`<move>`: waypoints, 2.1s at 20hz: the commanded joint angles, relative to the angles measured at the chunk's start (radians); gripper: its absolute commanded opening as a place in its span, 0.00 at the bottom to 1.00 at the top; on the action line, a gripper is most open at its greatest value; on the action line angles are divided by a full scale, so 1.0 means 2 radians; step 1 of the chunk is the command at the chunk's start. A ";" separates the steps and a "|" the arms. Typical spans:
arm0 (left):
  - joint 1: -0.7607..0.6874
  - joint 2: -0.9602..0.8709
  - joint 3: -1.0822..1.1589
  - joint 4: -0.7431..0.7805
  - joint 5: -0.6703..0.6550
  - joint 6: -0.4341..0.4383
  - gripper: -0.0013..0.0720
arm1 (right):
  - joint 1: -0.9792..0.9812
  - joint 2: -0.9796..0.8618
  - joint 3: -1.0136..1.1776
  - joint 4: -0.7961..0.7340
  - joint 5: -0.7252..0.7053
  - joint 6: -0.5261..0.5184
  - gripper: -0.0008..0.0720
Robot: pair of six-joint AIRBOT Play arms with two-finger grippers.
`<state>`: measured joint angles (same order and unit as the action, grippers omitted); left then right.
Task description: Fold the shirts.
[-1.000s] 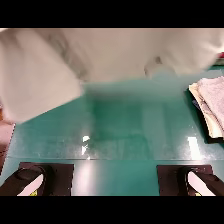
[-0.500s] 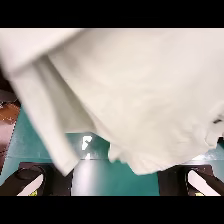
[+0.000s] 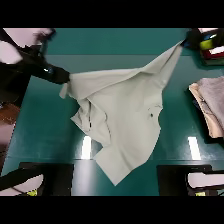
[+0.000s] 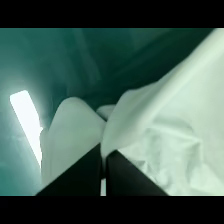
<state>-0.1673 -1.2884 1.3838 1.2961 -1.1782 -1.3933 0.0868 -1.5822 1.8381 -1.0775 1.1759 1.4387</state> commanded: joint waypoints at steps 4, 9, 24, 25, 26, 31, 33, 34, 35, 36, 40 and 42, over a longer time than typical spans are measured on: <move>0.001 -0.090 0.016 0.027 0.074 -0.007 0.87 | -0.002 -0.077 0.014 0.002 -0.067 0.002 0.05; 0.001 -0.088 0.093 0.038 -0.033 -0.023 0.85 | -0.040 -0.073 0.095 0.003 0.027 0.008 0.65; -0.079 0.010 -0.253 -0.154 0.057 -0.051 0.85 | -0.047 0.189 -0.242 0.006 0.006 -0.015 0.60; -0.092 0.010 -0.253 -0.154 0.076 -0.055 0.85 | -0.047 0.202 -0.260 0.006 0.000 -0.015 0.60; -0.102 0.010 -0.253 -0.153 0.091 -0.066 0.85 | -0.047 0.214 -0.273 0.006 -0.001 -0.015 0.60; -0.106 0.006 -0.255 -0.122 0.067 -0.083 0.85 | -0.056 0.259 -0.316 0.006 -0.003 -0.015 0.60; -0.106 0.006 -0.258 -0.107 0.074 -0.100 0.84 | -0.057 0.273 -0.327 0.005 -0.004 -0.015 0.60; -0.106 0.006 -0.258 -0.102 0.084 -0.106 0.84 | -0.057 0.281 -0.336 0.005 -0.001 -0.014 0.60; -0.106 0.006 -0.258 -0.103 0.090 -0.116 0.74 | -0.057 0.288 -0.348 0.005 0.004 -0.011 0.60; -0.106 0.006 -0.258 -0.105 0.092 -0.115 0.38 | -0.057 0.298 -0.363 0.005 0.011 -0.006 0.60; -0.105 0.007 -0.240 -0.107 0.093 -0.110 0.05 | -0.064 0.345 -0.461 0.004 0.039 0.065 0.60; -0.105 0.010 -0.204 -0.108 0.078 -0.089 0.05 | -0.067 0.364 -0.523 0.002 0.090 0.110 0.60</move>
<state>-0.3782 -1.2739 0.9157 1.0779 -1.0019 -1.6062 -0.0383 -0.9100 0.9356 -1.0695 1.2472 1.5330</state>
